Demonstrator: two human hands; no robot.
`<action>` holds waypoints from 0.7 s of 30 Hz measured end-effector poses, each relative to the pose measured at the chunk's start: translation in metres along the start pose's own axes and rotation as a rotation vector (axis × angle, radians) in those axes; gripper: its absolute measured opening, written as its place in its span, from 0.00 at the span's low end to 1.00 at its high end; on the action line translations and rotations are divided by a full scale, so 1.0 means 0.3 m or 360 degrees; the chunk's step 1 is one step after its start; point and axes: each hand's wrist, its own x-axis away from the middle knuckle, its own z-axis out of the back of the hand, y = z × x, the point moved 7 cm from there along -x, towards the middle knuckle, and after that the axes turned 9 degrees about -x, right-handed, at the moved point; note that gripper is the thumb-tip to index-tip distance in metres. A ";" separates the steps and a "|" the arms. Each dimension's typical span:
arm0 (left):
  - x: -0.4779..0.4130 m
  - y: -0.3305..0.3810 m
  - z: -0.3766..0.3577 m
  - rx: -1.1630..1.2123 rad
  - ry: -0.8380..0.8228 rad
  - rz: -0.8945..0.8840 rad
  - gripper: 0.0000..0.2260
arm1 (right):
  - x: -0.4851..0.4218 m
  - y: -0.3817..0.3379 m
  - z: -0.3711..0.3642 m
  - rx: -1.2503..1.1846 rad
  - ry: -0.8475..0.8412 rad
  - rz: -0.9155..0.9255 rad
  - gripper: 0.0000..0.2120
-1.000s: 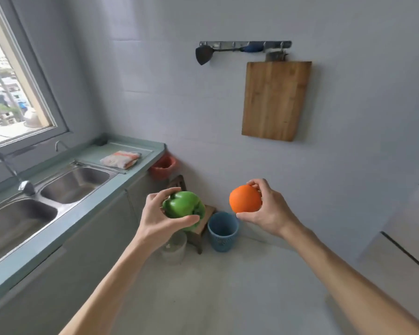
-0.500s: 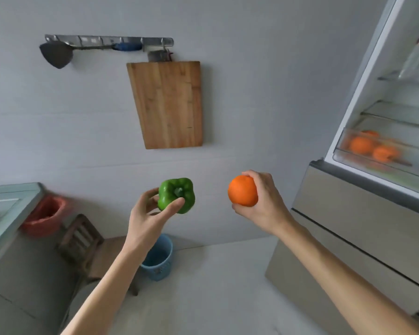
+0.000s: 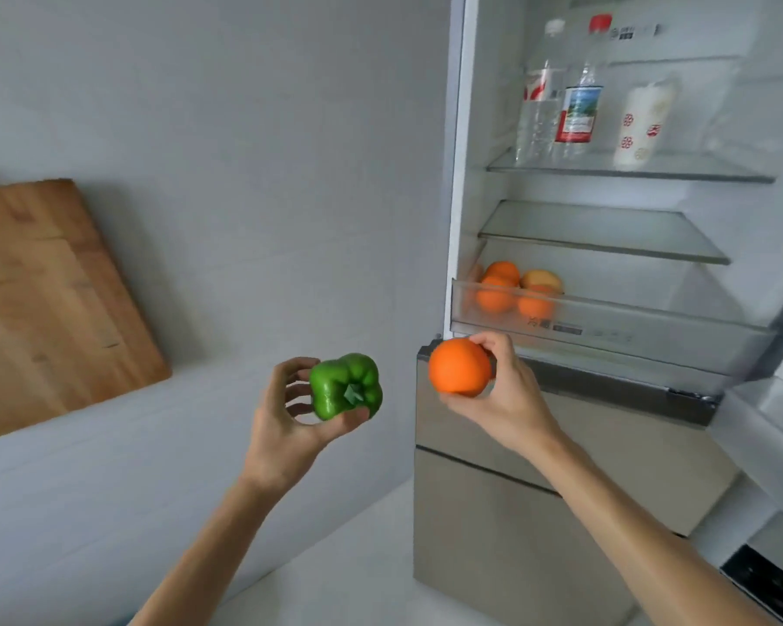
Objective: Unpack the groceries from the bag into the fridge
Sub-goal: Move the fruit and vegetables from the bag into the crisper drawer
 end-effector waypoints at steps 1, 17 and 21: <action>-0.049 0.021 -0.068 -0.0012 -0.0051 -0.0050 0.36 | -0.035 0.015 0.056 -0.0009 0.0063 -0.0019 0.34; -0.695 0.426 -0.688 -0.0136 -0.0563 -0.0870 0.34 | -0.482 0.090 0.641 0.0352 0.0385 -0.0272 0.41; -0.835 0.418 -0.827 -0.0618 -0.0855 -0.1085 0.32 | -0.636 0.223 0.578 0.0737 -0.0053 -0.0610 0.41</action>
